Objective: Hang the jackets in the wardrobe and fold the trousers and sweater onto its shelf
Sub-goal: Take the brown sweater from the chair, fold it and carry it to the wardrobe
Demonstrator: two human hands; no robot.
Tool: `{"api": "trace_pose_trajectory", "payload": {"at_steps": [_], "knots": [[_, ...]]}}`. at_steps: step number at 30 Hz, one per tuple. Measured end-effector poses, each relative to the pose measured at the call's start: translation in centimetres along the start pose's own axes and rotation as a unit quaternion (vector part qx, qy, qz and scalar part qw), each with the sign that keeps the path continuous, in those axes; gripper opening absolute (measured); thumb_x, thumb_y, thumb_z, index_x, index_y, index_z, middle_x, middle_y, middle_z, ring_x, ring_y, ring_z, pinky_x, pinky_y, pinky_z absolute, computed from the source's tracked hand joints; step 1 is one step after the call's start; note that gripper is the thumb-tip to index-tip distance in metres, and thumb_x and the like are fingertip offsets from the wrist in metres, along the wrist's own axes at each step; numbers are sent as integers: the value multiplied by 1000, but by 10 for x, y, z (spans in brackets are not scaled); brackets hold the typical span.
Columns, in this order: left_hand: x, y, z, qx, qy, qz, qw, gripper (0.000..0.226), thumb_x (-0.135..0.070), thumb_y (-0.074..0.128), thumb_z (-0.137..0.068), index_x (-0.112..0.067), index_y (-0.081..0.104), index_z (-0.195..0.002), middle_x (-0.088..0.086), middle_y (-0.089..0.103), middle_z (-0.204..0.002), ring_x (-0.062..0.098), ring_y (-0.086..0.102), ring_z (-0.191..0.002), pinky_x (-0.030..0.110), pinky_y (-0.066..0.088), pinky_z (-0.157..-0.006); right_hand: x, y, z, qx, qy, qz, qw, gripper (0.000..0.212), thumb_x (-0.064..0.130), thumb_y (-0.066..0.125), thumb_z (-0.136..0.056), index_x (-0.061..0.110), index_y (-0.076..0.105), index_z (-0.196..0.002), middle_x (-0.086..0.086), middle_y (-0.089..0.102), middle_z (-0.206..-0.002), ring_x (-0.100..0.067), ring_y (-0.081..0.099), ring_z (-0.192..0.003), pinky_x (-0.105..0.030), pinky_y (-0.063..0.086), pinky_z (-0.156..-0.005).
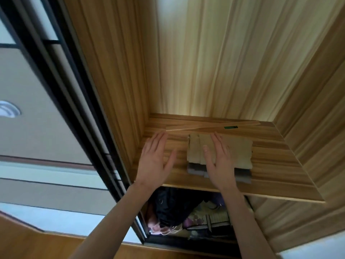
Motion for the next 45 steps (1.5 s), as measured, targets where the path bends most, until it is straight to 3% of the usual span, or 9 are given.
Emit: {"api": "trace_pose_trajectory", "payload": {"at_steps": [10, 15, 22, 28, 33, 45], "knots": [[18, -139, 107, -136, -54, 3, 989, 54, -38, 52, -107, -8, 48, -151, 4, 52, -153, 22, 41, -149, 47, 37, -119, 146, 21, 64, 33, -104, -57, 992, 64, 64, 35, -107, 34, 29, -163, 13, 27, -169, -3, 17, -157, -52, 24, -128], [57, -207, 193, -177, -144, -41, 973, 59, -53, 43, -107, -22, 43, -156, -5, 44, -162, 16, 35, -152, 39, 31, -123, 224, 50, 103, 56, -178, -107, 977, 63, 61, 37, -107, 32, 29, -162, 15, 29, -169, -4, 20, -157, -54, 28, -125], [107, -318, 325, -231, -271, -127, 926, 66, -63, 35, -104, -24, 43, -157, -4, 42, -163, 19, 34, -154, 44, 27, -125, 340, 126, 181, 123, -263, -188, 938, 63, 46, 52, -106, 18, 36, -161, 0, 37, -167, -12, 27, -157, -55, 31, -124], [125, -407, 430, -284, -332, -202, 877, 57, -51, 46, -105, -23, 43, -154, -1, 45, -161, 21, 36, -152, 50, 33, -123, 438, 176, 250, 211, -322, -185, 904, 79, 72, 27, -103, 24, 24, -165, 7, 24, -172, -4, 12, -159, -41, 11, -132], [131, -466, 498, -324, -366, -250, 836, 56, -49, 47, -105, -20, 42, -153, 6, 49, -158, 23, 38, -151, 55, 37, -121, 517, 202, 296, 256, -373, -202, 868, 78, 71, 30, -100, 29, 22, -164, 5, 24, -172, -8, 15, -159, -46, 19, -130], [208, -561, 580, -330, -435, -358, 757, 58, -46, 50, -104, -15, 47, -152, 4, 48, -159, 22, 35, -153, 51, 31, -123, 673, 301, 345, 271, -498, -234, 790, 73, 67, 37, -103, 23, 35, -162, 6, 35, -168, -7, 21, -158, -35, 14, -130]]}}
Point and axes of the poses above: each hand's wrist, its own z-axis away from the middle knuckle, its own y-axis out of the palm, x = y × z, the point moved 8 cm from there along -z, towards the middle knuckle
